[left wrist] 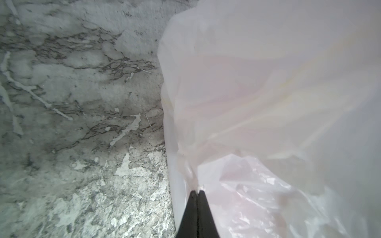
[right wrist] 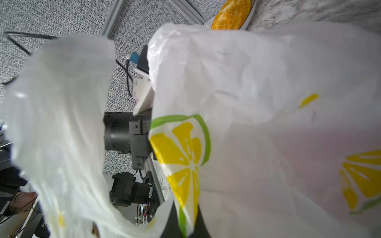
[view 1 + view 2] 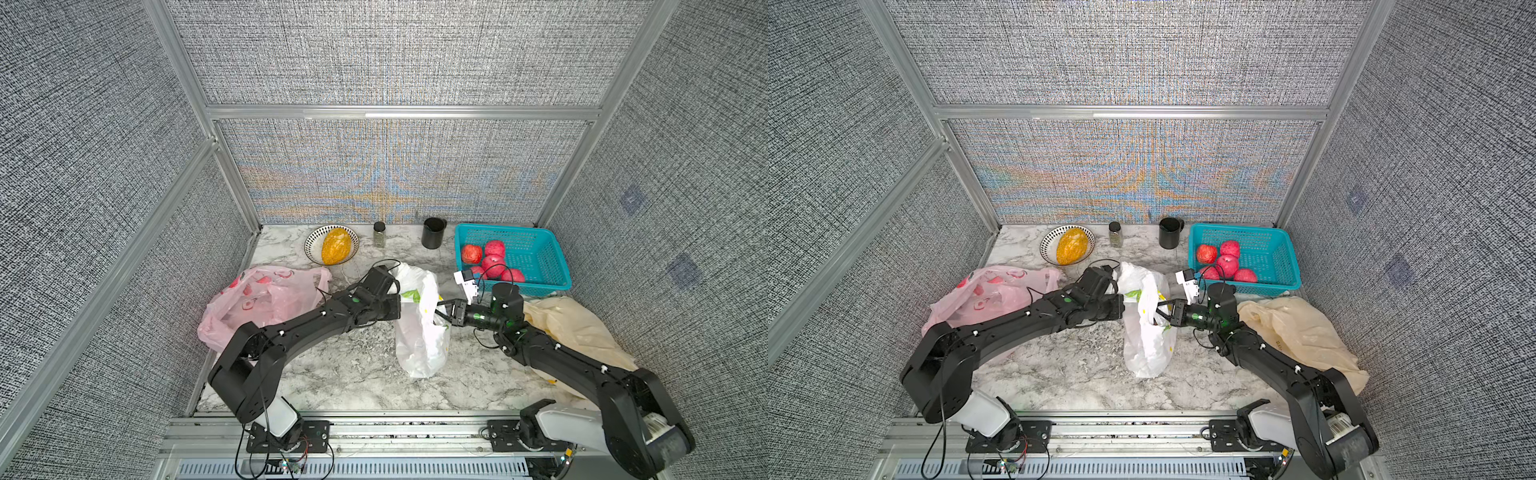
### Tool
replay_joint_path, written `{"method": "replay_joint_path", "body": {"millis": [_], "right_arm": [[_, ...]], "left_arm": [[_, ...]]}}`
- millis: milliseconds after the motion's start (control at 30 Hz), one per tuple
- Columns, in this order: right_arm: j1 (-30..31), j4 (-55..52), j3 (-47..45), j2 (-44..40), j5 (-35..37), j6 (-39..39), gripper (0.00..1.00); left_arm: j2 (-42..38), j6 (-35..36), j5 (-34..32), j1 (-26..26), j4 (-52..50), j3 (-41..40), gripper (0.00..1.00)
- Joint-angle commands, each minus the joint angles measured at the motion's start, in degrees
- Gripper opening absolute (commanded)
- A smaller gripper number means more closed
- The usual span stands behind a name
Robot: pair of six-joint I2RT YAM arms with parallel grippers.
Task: Untie the knot of a plastic bag & take out the apple
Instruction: Adjust the plastic bag at the center of the board.
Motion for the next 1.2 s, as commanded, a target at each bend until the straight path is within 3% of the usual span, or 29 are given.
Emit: {"method": "replay_joint_path", "body": {"millis": [0, 267, 400, 500, 567, 633, 667, 933, 1033, 1167], "right_arm": [[-1.77, -14.49, 1.9, -0.07, 6.82, -6.83, 0.0], [-6.22, -25.89, 3.76, -1.84, 17.68, -10.84, 0.0], [-6.58, -26.99, 3.28, -1.39, 20.33, -11.17, 0.0], [-6.55, -25.4, 2.0, -0.71, 19.71, -10.99, 0.0], [-6.34, -23.21, 1.39, -0.38, 17.52, -10.38, 0.0], [-5.38, -21.84, 1.97, 0.26, 15.29, -10.26, 0.0], [-4.61, -21.26, 2.32, 0.26, 14.74, -10.05, 0.0], [-2.93, -14.52, 2.65, -0.84, 11.8, -3.49, 0.0], [-2.64, -12.13, 2.62, -1.36, 11.74, -1.22, 0.0], [-0.05, -11.4, 2.08, -0.5, 12.61, -0.37, 0.0]], "left_arm": [[-2.65, 0.64, -3.37, 2.03, -4.2, -2.56, 0.0], [-10.5, 1.23, -0.13, 8.0, -4.44, -10.14, 0.0], [-13.94, 3.56, 0.93, 9.54, -4.41, -11.45, 0.0], [-13.04, 7.28, 6.32, 9.94, -3.88, -10.01, 0.01], [-11.38, 9.41, 10.74, 9.65, -3.42, -7.89, 0.15], [-10.32, 9.35, 12.89, 8.14, -0.95, -6.59, 0.55], [-10.19, 9.23, 12.82, 7.15, 0.18, -6.28, 0.63], [-16.01, 2.7, 10.34, 3.04, 6.31, -9.43, 0.71], [-19.98, 0.06, 7.7, 2.91, 6.22, -10.86, 0.84], [-20.75, -0.12, 7.16, 2.91, 9.21, -8.21, 0.84]]}}
